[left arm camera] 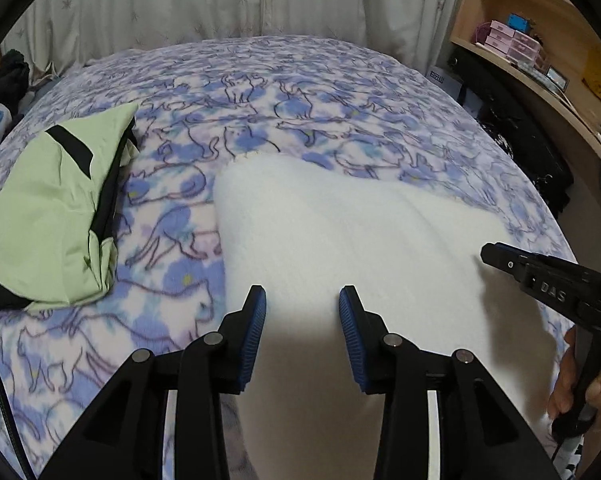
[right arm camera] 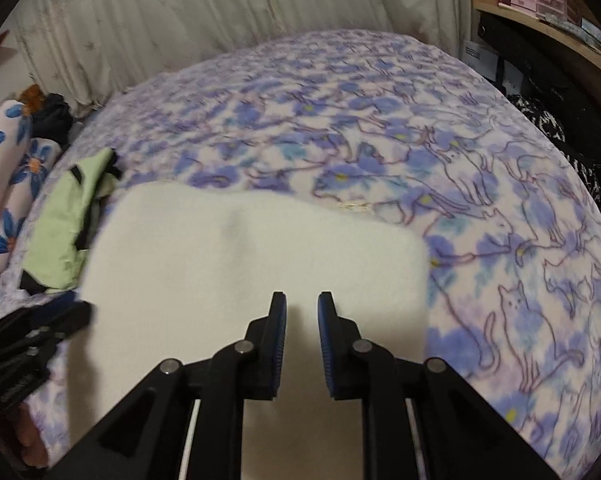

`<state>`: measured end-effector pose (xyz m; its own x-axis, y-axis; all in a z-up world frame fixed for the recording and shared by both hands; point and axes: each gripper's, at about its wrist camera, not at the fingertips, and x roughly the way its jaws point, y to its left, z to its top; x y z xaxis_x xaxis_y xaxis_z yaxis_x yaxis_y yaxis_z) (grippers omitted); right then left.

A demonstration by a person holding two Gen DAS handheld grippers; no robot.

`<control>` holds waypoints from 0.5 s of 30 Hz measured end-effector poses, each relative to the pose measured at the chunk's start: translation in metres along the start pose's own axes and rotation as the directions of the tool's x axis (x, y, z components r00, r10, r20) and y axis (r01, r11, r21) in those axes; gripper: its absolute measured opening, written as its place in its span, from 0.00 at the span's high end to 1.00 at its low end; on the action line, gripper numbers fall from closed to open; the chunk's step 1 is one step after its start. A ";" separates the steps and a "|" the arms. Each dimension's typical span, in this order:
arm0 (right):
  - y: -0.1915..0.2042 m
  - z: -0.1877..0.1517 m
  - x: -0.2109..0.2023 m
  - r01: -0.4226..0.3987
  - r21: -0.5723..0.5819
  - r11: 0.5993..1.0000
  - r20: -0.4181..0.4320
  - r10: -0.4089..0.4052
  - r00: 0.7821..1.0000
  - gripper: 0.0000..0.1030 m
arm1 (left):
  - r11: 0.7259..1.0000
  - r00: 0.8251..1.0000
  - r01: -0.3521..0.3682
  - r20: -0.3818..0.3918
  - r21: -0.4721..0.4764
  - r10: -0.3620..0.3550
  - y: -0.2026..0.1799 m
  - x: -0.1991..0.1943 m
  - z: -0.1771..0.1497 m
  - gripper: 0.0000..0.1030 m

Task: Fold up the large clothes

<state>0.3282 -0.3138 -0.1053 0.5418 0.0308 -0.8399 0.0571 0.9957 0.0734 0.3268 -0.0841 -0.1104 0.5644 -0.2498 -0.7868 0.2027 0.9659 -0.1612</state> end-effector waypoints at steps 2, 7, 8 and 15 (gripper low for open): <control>-0.013 0.001 0.008 0.064 -0.008 0.998 0.013 -0.064 0.998 0.89 | 1.000 1.000 0.009 0.002 -0.017 -0.009 0.005 0.005 0.002 0.61; -0.025 -0.005 0.007 0.084 -0.015 0.996 0.042 -0.084 0.996 0.93 | 1.000 1.000 0.016 0.006 -0.018 -0.016 0.009 0.013 0.003 0.57; -0.026 -0.006 0.006 0.092 -0.014 0.996 0.050 -0.091 0.995 0.93 | 1.000 1.000 0.014 0.008 -0.016 -0.014 0.008 0.013 0.003 0.57; -0.046 -0.011 0.000 0.081 0.069 0.994 0.063 -0.086 0.994 0.89 | 1.000 1.000 0.015 0.011 -0.022 -0.014 0.008 0.013 0.003 0.56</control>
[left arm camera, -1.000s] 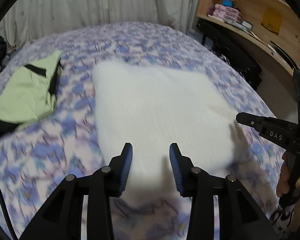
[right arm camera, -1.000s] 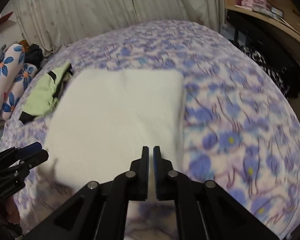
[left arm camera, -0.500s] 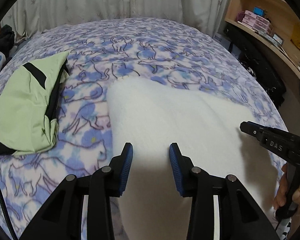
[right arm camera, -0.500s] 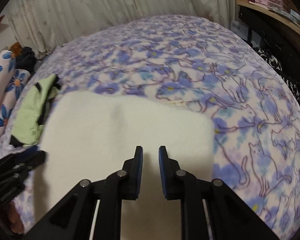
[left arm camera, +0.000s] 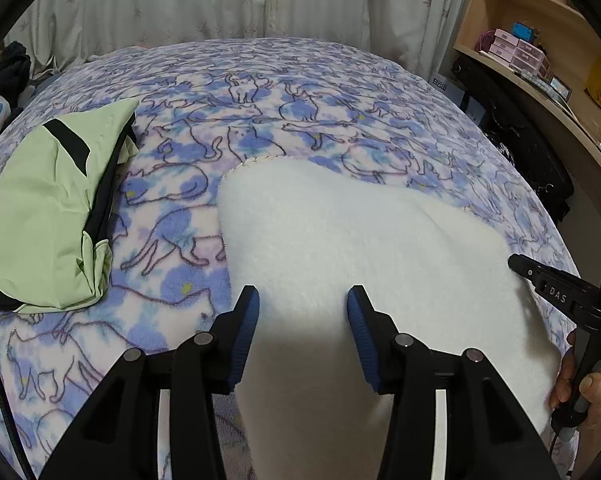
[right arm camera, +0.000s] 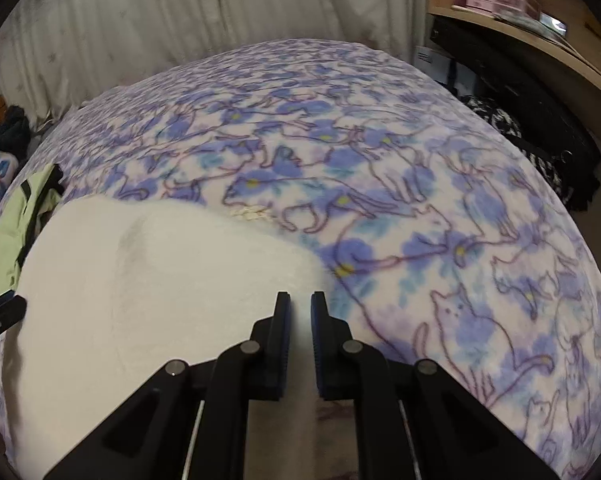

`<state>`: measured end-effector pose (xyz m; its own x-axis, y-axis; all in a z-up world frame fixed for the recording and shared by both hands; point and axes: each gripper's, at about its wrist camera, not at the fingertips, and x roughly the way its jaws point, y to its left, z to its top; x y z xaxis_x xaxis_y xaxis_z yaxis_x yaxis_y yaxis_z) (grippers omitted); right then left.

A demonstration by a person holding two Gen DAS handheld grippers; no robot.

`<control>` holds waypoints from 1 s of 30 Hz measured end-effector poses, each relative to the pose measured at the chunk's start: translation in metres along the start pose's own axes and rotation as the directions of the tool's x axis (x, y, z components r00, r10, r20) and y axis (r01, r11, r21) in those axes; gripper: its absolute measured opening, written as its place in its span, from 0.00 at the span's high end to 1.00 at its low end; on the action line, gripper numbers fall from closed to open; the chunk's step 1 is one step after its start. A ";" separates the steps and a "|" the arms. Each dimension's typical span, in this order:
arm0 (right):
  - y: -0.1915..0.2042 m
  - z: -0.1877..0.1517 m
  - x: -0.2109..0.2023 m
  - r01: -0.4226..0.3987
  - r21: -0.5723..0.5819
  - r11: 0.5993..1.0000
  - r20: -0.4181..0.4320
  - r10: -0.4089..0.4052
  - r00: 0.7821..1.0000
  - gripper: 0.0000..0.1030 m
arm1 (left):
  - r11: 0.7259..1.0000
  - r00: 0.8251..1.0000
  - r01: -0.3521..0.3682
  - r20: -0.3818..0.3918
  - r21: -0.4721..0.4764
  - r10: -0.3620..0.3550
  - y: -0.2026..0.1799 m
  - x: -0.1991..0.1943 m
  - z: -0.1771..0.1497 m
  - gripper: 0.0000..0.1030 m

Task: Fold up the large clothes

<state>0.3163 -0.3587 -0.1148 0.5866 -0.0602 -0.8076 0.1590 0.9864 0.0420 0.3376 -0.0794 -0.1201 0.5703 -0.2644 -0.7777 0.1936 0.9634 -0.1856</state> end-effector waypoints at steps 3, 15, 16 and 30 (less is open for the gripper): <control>-0.003 -0.001 -0.005 -0.027 0.022 0.999 -0.001 0.027 1.000 0.89 | 1.000 1.000 -0.007 0.000 -0.014 0.007 0.002 0.000 0.000 0.53; -0.001 -0.008 -0.055 -0.077 0.036 0.996 0.017 0.076 0.997 0.89 | 0.995 0.994 -0.099 -0.039 0.035 0.100 -0.003 -0.025 -0.008 0.37; -0.001 -0.010 -0.062 -0.080 0.035 0.996 0.018 0.079 0.997 0.89 | 0.993 0.993 -0.108 -0.043 0.046 0.110 -0.005 -0.029 -0.009 0.37; 0.012 -0.061 -0.137 -0.148 0.009 0.989 0.012 0.147 0.989 0.44 | 0.997 0.993 -0.074 -0.089 0.036 0.077 -0.010 -0.103 -0.046 0.22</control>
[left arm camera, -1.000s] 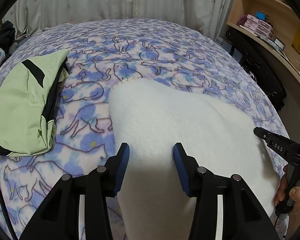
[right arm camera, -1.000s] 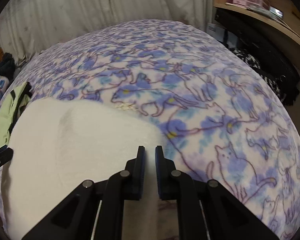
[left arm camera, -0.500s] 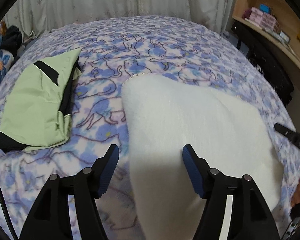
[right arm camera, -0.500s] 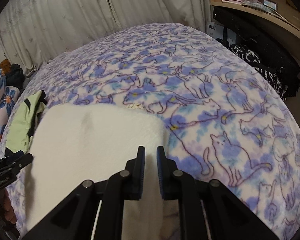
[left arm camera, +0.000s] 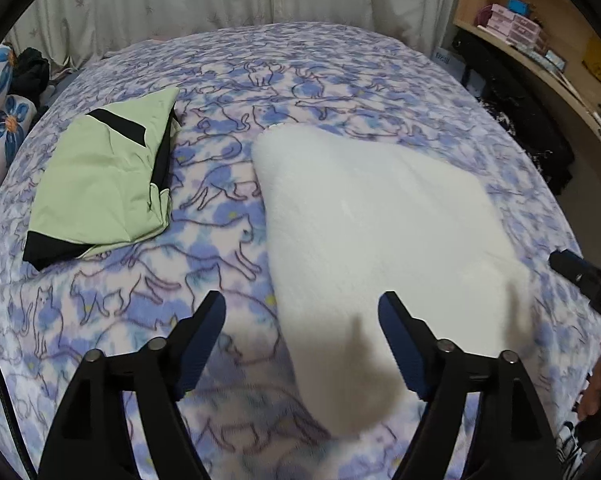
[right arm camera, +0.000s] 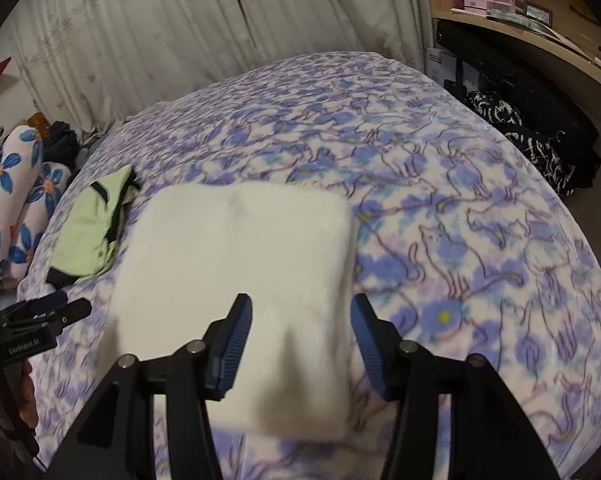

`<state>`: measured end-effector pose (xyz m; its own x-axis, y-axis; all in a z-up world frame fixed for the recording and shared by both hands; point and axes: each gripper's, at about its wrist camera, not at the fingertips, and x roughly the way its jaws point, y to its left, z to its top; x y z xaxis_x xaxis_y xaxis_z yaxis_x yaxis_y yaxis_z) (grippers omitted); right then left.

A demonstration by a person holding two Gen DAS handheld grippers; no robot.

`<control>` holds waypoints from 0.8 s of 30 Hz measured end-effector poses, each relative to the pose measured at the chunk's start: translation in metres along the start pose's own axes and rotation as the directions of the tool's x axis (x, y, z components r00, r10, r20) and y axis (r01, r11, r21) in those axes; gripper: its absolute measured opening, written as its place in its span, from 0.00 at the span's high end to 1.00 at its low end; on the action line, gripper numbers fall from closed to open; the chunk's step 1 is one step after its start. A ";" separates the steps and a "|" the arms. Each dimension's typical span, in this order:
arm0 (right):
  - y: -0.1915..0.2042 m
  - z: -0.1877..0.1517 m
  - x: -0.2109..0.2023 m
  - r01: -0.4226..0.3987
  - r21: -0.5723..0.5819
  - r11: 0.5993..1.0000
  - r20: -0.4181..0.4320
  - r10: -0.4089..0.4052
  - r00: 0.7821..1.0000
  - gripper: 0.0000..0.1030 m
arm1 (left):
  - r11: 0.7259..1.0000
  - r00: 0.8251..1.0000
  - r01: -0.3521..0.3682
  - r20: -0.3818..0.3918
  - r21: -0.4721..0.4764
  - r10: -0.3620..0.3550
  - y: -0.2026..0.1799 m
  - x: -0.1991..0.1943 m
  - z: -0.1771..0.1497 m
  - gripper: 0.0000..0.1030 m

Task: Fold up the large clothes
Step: 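Lower both grippers to the square's edge and close them on it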

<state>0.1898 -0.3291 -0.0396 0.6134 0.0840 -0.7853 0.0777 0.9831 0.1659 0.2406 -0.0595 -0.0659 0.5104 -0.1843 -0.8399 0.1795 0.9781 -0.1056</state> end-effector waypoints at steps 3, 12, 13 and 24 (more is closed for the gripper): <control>0.001 -0.010 -0.010 -0.015 -0.012 1.000 -0.008 0.015 1.000 0.36 | 0.999 0.999 0.039 -0.005 -0.016 -0.039 0.001 -0.012 -0.007 0.16; -0.014 -0.017 -0.005 -0.118 0.038 0.992 -0.097 0.122 0.988 0.33 | 0.984 0.985 0.171 -0.029 -0.045 -0.172 -0.004 -0.011 -0.016 0.16; -0.017 -0.017 -0.002 -0.128 0.050 0.990 -0.109 0.133 0.985 0.32 | 0.983 0.983 0.178 -0.034 -0.050 -0.180 -0.004 -0.008 -0.017 0.16; -0.051 -0.023 0.064 -0.212 0.215 0.953 -0.232 0.261 0.937 0.32 | 0.926 0.932 0.304 -0.130 -0.222 -0.337 0.019 0.065 -0.028 0.16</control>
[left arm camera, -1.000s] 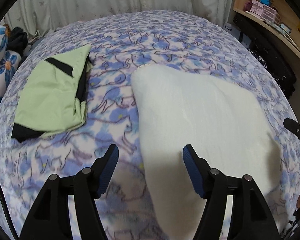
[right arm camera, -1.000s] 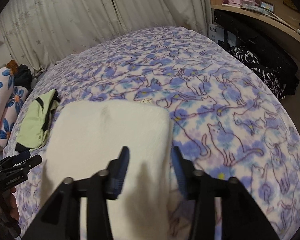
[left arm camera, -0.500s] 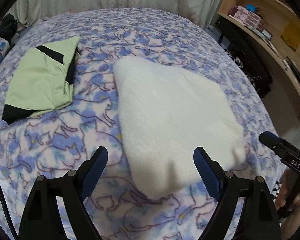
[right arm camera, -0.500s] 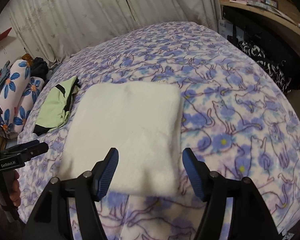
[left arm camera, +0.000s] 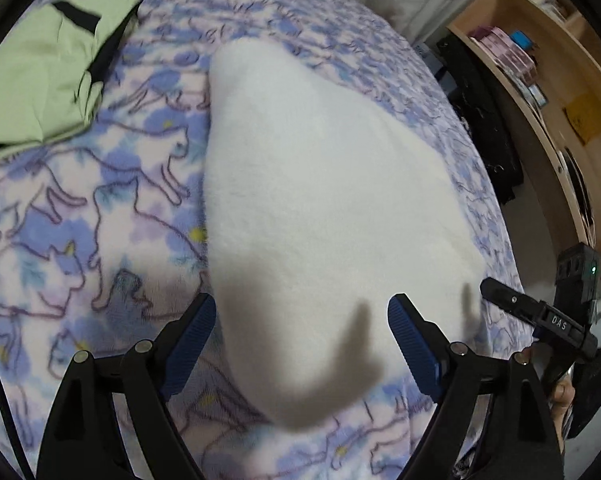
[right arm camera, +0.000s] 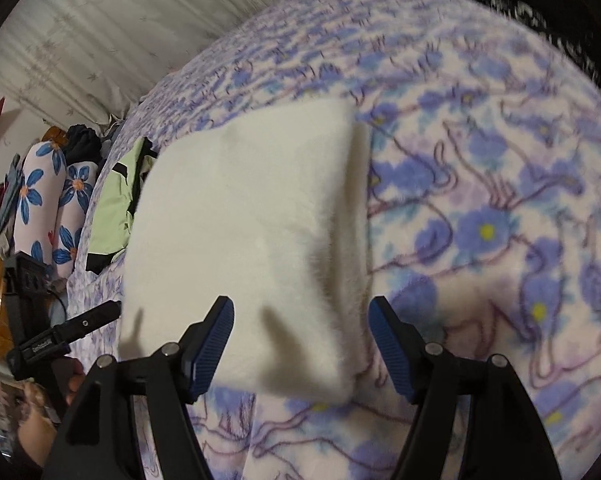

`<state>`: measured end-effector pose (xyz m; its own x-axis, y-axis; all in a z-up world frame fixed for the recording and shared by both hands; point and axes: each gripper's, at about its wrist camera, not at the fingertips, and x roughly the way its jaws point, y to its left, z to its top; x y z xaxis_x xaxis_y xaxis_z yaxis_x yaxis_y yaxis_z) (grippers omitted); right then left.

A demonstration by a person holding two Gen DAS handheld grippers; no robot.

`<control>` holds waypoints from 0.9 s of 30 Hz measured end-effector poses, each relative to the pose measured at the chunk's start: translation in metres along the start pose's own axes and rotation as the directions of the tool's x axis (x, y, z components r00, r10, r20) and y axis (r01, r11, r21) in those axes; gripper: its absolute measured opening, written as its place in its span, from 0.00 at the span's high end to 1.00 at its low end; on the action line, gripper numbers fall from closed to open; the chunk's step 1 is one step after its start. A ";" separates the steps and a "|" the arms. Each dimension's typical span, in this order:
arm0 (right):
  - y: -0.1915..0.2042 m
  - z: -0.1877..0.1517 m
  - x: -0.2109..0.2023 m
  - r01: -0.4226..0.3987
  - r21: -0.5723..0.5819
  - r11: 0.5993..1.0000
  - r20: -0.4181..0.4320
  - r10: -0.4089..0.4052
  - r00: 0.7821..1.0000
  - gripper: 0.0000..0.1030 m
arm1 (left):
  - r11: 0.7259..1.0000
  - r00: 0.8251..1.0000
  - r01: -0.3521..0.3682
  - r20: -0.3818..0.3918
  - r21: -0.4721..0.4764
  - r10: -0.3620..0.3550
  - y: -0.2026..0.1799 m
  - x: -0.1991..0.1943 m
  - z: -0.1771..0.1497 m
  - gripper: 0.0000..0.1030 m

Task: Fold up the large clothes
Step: 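Lower both grippers to the square's edge and close them on it, then lift the held edge with both grippers and fold the square in half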

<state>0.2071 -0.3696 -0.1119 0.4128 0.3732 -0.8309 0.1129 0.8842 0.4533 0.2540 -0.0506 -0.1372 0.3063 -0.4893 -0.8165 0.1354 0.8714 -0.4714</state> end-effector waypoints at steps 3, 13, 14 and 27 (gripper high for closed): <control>-0.011 0.005 0.019 -0.045 0.038 0.998 -0.031 0.046 0.998 0.32 | 1.000 1.000 0.005 -0.024 -0.019 -0.006 0.008 0.019 0.004 0.16; -0.031 0.032 0.074 -0.194 0.113 0.974 -0.068 0.202 0.977 0.19 | 0.997 0.996 0.081 -0.036 -0.017 -0.081 0.010 0.056 0.019 0.00; -0.031 0.034 0.076 -0.202 0.109 0.973 -0.069 0.210 0.975 0.16 | 0.996 0.995 0.089 -0.041 -0.018 -0.089 0.011 0.058 0.021 0.00; -0.014 0.043 0.083 -0.242 0.043 0.969 -0.022 0.244 0.970 0.40 | 0.996 0.994 0.071 -0.083 0.046 -0.067 -0.007 0.081 0.044 0.02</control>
<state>0.2786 -0.3628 -0.1731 0.4080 0.5834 -0.7023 0.0479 0.7545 0.6546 0.3190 -0.0946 -0.1858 0.2170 -0.5474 -0.8083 0.2002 0.8354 -0.5120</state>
